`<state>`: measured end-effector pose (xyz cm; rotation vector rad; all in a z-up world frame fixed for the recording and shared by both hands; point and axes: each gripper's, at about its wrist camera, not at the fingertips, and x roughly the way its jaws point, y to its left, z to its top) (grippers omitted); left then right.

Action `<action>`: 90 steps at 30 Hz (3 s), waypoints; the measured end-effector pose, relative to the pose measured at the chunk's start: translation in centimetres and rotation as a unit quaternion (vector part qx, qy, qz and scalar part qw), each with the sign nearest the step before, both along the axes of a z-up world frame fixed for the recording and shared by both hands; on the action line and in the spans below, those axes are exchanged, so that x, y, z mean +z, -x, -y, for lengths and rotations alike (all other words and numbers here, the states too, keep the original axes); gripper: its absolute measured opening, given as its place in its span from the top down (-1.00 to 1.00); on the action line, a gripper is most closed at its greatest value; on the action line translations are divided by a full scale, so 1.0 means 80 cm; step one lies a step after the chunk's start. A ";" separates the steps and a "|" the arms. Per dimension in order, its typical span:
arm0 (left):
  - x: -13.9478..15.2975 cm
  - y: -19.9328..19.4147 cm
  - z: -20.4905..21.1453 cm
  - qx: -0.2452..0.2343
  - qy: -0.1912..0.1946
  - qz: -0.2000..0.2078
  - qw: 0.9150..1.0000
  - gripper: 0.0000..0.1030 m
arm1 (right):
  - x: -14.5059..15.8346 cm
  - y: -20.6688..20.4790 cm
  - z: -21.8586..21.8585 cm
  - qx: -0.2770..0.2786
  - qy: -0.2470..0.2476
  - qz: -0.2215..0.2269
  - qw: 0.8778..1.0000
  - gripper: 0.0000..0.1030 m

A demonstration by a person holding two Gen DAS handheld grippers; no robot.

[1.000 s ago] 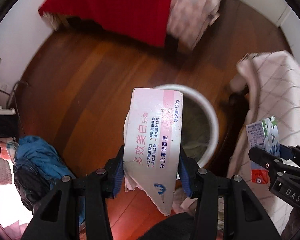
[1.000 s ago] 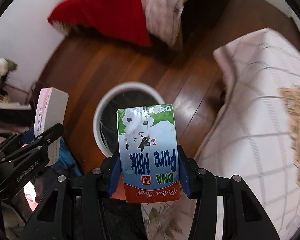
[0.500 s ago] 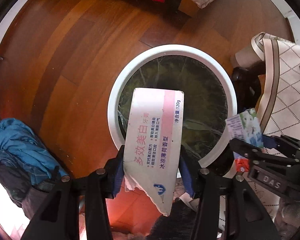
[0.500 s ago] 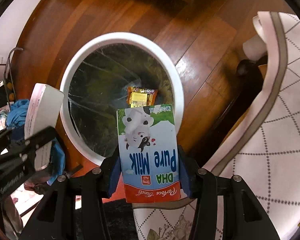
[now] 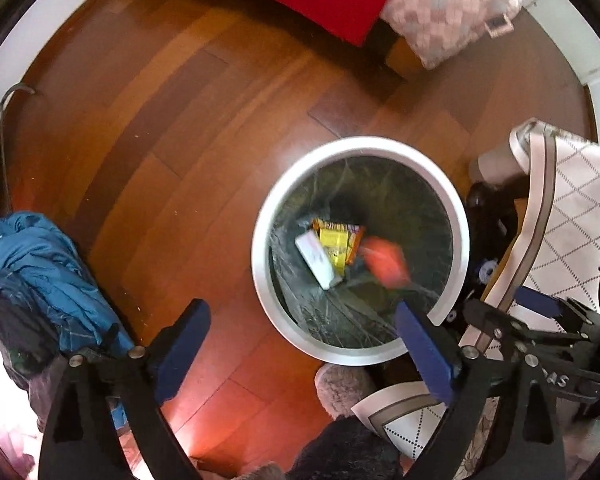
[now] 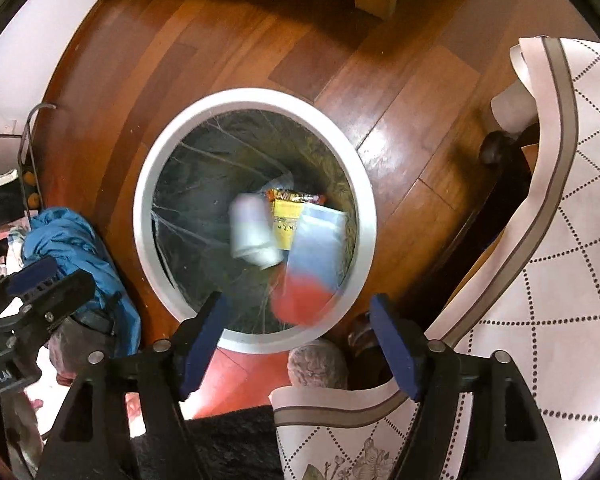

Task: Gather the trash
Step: 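Carry toothpaste box and milk carton over the bin and open both grippers, then grasp the fruit peel with left gripper while right gripper grasps the red wrapper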

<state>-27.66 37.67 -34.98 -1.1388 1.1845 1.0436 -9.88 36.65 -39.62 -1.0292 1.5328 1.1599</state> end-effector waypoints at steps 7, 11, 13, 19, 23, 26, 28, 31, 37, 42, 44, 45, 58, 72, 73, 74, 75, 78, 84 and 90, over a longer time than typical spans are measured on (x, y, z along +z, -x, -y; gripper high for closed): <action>0.028 0.012 0.024 0.010 -0.045 -0.012 0.999 -0.89 | 0.038 -0.001 0.019 0.006 -0.050 0.039 0.998 -1.00; 0.046 0.014 0.043 0.008 -0.070 -0.023 0.997 -0.90 | 0.060 0.001 0.036 0.005 -0.070 0.047 0.996 -1.00; 0.055 0.016 0.053 0.009 -0.081 -0.025 0.996 -0.90 | 0.071 0.002 0.045 0.004 -0.080 0.049 0.996 -1.00; 0.091 0.017 0.088 0.008 -0.119 -0.028 0.992 -0.90 | 0.110 0.008 0.072 0.008 -0.112 0.060 0.992 -1.00; 0.114 0.019 0.107 0.010 -0.137 -0.024 0.990 -0.90 | 0.136 0.009 0.092 -0.001 -0.135 0.063 0.989 -1.00; 0.131 0.017 0.123 0.007 -0.152 -0.024 0.988 -0.90 | 0.155 0.009 0.107 -0.005 -0.151 0.064 0.986 -1.00; 0.142 0.013 0.132 0.003 -0.160 -0.023 0.987 -0.90 | 0.171 0.007 0.119 -0.008 -0.162 0.062 0.985 -1.00; 0.165 0.011 0.148 -0.001 -0.178 -0.021 0.984 -0.90 | 0.194 0.006 0.137 -0.010 -0.181 0.061 0.982 -1.00; 0.214 0.002 0.176 0.004 -0.223 -0.046 0.974 -0.90 | 0.251 -0.002 0.175 -0.022 -0.223 0.044 0.974 -1.00; 0.250 -0.035 0.209 -0.006 -0.270 -0.053 0.961 -0.90 | 0.301 -0.026 0.220 -0.044 -0.268 0.010 0.962 -1.00; 0.255 -0.059 0.222 -0.017 -0.282 -0.046 0.958 -0.90 | 0.317 -0.046 0.245 -0.059 -0.281 0.000 0.958 -1.00; 0.255 -0.077 0.230 -0.027 -0.288 -0.044 0.956 -0.90 | 0.323 -0.059 0.259 -0.070 -0.285 -0.003 0.956 -1.00; 0.154 -0.404 0.335 -0.236 -0.218 0.006 0.947 -1.00 | 0.289 -0.356 0.488 -0.300 -0.214 0.091 0.925 -1.00; 0.104 -0.629 0.401 -0.361 -0.123 0.052 0.923 -0.25 | 0.197 -0.609 0.632 -0.487 -0.152 0.108 0.853 -0.86; 0.100 -0.636 0.402 -0.366 -0.121 0.047 0.922 -0.13 | 0.191 -0.613 0.631 -0.490 -0.153 0.105 0.852 -0.81; 0.095 -0.642 0.402 -0.368 -0.121 0.041 0.921 0.09 | 0.186 -0.617 0.630 -0.494 -0.154 0.100 0.850 -0.74; 0.090 -0.645 0.401 -0.371 -0.122 0.038 0.920 0.29 | 0.181 -0.620 0.627 -0.497 -0.156 0.096 0.848 -0.70; 0.087 -0.649 0.405 -0.373 -0.126 0.040 0.918 0.86 | 0.171 -0.622 0.620 -0.503 -0.160 0.086 0.845 -0.51; 0.103 -0.642 0.415 -0.374 -0.163 0.033 0.913 0.93 | 0.165 -0.622 0.616 -0.503 -0.173 0.082 0.842 0.51; 0.139 -0.598 0.414 -0.353 -0.196 0.045 0.914 0.93 | 0.189 -0.604 0.632 -0.492 -0.193 0.103 0.842 0.85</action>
